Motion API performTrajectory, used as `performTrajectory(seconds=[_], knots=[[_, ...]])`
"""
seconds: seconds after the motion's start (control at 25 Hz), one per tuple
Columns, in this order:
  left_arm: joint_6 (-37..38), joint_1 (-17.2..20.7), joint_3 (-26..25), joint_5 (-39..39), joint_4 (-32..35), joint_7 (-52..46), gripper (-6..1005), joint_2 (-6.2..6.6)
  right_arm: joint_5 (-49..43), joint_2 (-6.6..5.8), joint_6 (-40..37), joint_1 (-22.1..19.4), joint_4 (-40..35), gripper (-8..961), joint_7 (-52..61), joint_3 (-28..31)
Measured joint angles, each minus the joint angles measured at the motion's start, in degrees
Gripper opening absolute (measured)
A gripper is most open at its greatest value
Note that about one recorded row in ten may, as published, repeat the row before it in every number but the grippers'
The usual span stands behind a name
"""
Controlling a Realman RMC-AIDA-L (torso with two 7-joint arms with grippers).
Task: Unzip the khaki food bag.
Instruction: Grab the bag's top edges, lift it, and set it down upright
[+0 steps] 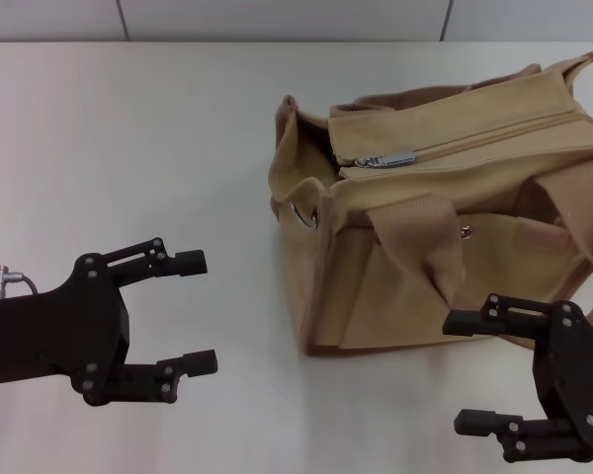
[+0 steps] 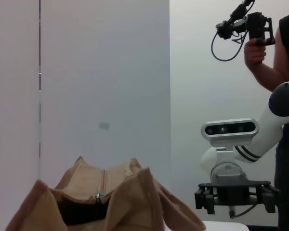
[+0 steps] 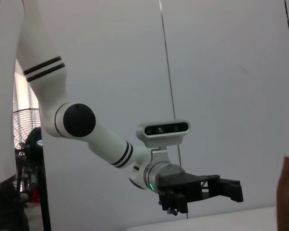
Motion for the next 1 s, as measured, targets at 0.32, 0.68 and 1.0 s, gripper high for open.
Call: performTrajectory(seconds=[0.32,0.68,1.0], knots=[[-0.4,-0.1,0.1,0.1,-0.1,0.0,847,-0.29,0.1,0.05,0.2,-0.2,0.1,759,0.0,0.0],[-7.2,-0.4,-0.3,0.1,-0.3,-0.8,832,-2.49,3.3,0.09,0.3,-1.9,0.9,760,0.0,8.0],[-11.8,-3.8,-0.5,-0.5,-4.8,-1.6,819,-4.55,12.9,0.09,0.4,-7.3,6.1,759,-4.0,19.9]])
